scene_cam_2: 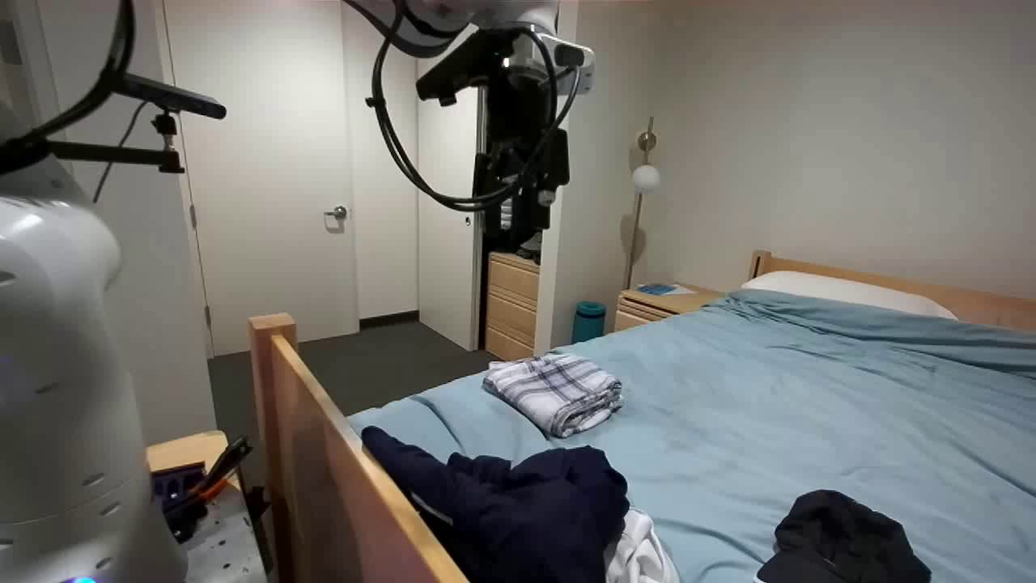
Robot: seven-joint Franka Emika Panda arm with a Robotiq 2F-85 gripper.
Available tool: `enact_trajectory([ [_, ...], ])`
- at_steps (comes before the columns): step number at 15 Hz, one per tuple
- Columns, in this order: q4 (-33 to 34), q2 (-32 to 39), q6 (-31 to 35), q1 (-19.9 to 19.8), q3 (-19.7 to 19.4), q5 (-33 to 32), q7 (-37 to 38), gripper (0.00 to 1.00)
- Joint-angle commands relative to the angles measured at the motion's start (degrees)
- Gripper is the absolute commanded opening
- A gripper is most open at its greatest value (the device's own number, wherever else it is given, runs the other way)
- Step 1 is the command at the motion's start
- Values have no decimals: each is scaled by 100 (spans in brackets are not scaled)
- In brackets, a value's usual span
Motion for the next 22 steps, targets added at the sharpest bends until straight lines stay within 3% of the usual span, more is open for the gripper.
enact_trajectory([
  [1,14,3,-21,86,-73,-22,22,100],
  [5,244,856,470,143,-27,205,472,100],
  [10,956,2569,1861,277,-10,701,1201,100],
  [16,2651,4539,2225,463,140,1361,618,100],
  [17,2826,4663,2239,467,117,1307,582,100],
  [18,2331,4307,2233,560,44,1168,868,100],
  [22,2796,4698,2234,568,42,1182,788,100],
])
